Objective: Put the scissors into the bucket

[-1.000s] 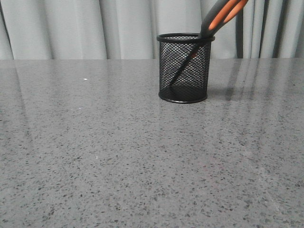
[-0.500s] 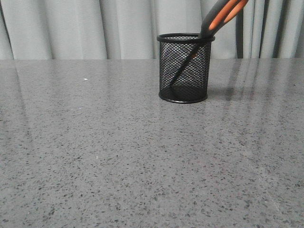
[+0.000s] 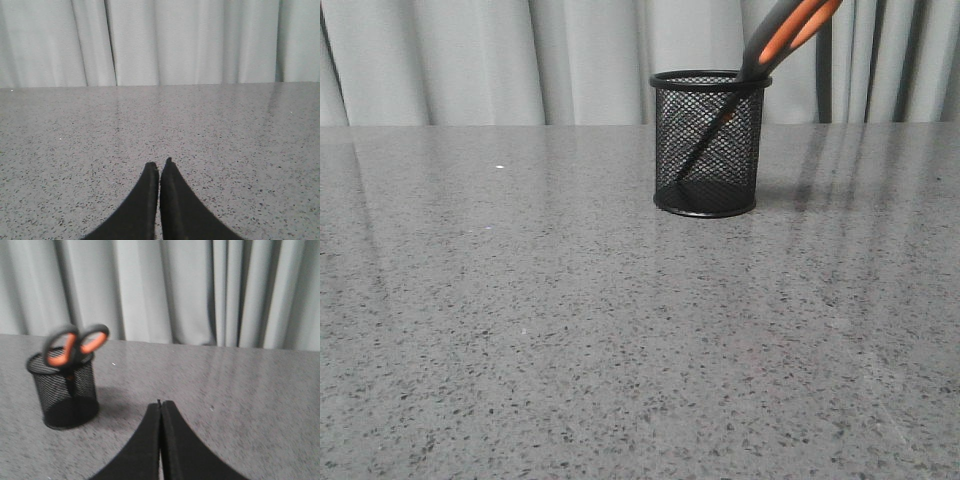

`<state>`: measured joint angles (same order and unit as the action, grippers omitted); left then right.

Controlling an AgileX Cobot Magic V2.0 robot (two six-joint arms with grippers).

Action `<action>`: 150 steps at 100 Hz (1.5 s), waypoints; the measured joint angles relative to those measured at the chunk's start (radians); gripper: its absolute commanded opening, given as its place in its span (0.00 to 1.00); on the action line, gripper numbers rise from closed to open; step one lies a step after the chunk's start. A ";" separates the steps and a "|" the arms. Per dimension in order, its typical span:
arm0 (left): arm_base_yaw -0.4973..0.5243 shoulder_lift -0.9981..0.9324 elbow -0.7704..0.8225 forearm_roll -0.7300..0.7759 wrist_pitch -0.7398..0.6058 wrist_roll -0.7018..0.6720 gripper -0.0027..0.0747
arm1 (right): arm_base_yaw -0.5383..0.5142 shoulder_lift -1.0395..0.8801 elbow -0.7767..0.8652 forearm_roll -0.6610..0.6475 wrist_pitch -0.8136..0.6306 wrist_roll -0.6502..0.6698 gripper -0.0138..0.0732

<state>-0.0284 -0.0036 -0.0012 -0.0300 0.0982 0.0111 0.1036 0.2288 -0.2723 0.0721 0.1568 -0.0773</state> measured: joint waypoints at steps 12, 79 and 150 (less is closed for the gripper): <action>0.000 0.000 0.000 0.000 0.000 0.000 0.01 | -0.013 -0.029 0.089 -0.082 -0.035 0.077 0.07; 0.000 0.000 0.000 0.000 0.000 0.000 0.01 | -0.084 -0.235 0.285 -0.149 -0.026 0.105 0.07; 0.000 0.000 0.000 0.000 0.000 0.000 0.01 | -0.152 -0.235 0.285 -0.153 -0.040 0.105 0.07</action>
